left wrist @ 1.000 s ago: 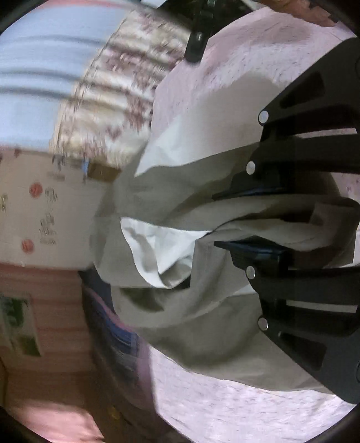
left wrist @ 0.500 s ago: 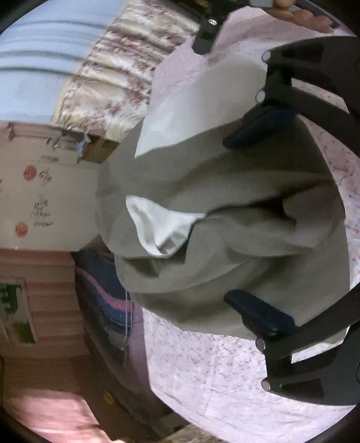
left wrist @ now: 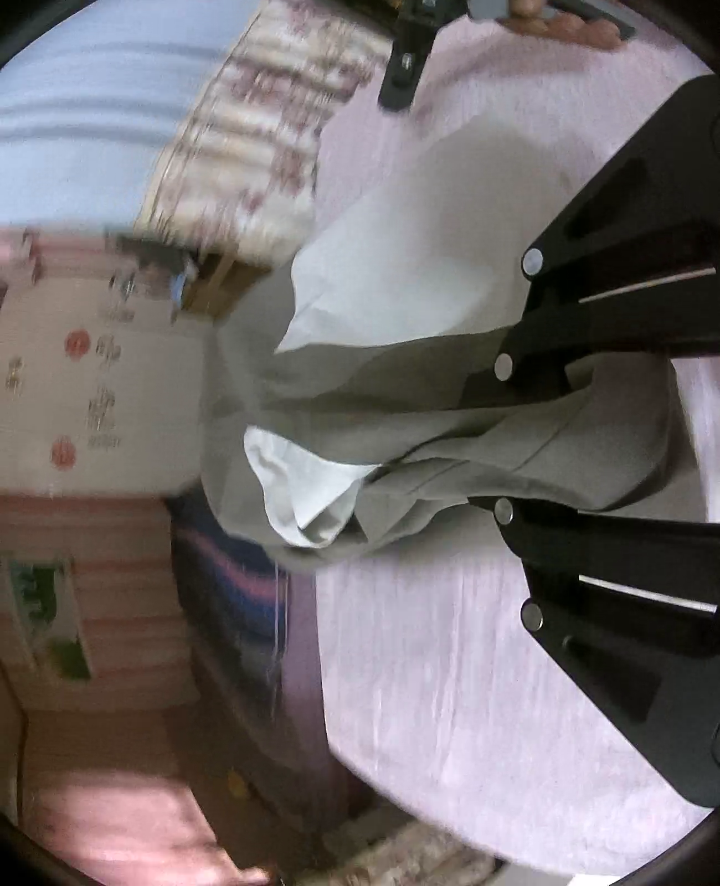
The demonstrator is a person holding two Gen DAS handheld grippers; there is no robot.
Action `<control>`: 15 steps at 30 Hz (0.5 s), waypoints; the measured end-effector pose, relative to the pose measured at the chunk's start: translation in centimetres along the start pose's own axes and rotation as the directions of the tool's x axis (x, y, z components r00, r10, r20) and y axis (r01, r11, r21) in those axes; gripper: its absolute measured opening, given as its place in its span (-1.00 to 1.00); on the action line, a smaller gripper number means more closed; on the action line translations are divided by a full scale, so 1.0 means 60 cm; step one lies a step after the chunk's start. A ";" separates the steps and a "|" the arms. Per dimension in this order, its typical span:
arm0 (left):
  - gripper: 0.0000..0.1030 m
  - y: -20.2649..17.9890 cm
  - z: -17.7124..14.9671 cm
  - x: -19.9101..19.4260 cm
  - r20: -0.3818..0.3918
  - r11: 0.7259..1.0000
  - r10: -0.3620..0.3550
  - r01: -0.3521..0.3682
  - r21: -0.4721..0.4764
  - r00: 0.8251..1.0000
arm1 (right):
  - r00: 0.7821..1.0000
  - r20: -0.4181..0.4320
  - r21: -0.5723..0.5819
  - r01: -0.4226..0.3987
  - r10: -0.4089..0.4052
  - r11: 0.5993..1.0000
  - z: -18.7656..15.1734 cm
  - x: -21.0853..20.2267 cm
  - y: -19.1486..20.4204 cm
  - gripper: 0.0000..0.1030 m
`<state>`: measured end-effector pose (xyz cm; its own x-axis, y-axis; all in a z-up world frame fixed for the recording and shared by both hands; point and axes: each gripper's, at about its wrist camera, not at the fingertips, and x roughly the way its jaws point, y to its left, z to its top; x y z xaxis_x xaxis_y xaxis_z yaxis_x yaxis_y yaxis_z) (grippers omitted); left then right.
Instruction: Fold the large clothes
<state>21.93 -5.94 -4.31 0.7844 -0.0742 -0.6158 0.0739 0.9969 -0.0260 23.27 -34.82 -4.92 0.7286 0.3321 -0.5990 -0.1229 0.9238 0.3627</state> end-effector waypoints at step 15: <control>-0.22 0.079 -0.057 0.071 -0.095 0.999 -0.024 0.022 -0.027 0.995 | 0.992 -0.112 -0.026 -0.058 0.055 0.998 -0.038 0.124 0.101 -0.20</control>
<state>23.54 -1.43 -9.73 0.7206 -0.0955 -0.6868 0.0740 0.9954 -0.0609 26.44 -26.30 -8.81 0.6408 0.4013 -0.6545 -0.1820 0.9076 0.3783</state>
